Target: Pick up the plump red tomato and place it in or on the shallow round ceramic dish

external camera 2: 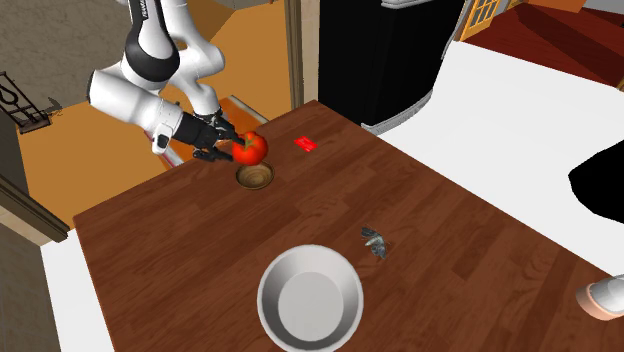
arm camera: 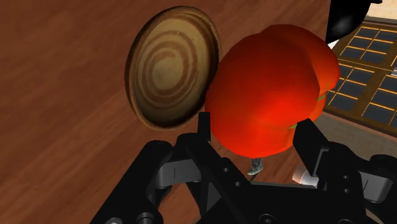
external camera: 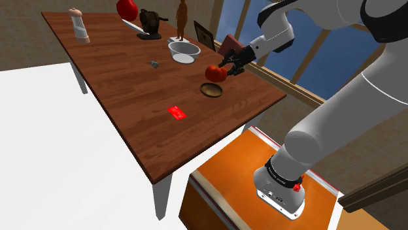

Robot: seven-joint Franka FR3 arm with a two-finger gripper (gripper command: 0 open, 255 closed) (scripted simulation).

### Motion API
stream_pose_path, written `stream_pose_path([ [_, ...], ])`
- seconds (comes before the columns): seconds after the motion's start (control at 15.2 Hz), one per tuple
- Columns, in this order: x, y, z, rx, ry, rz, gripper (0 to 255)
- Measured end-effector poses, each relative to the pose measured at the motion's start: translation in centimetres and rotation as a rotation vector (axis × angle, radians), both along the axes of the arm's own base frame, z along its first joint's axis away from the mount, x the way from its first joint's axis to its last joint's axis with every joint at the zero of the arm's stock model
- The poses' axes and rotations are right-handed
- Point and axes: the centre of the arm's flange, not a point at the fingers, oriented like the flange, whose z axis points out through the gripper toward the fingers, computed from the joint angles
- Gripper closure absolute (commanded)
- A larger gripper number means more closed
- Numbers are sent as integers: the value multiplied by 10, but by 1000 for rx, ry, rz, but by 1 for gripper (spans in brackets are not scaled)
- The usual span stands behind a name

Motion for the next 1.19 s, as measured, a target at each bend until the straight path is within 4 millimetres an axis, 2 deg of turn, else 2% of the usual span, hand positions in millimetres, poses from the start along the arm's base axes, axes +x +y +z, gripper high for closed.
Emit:
stream_pose_path([
  [0.66, 0, 0, -52, 0, 0, 0, 255],
  [1.06, 0, 0, -57, 0, 0, 0, 255],
  [1.12, 0, 0, -57, 0, 0, 0, 0],
  [1.19, 0, 0, -57, 0, 0, 0, 0],
])
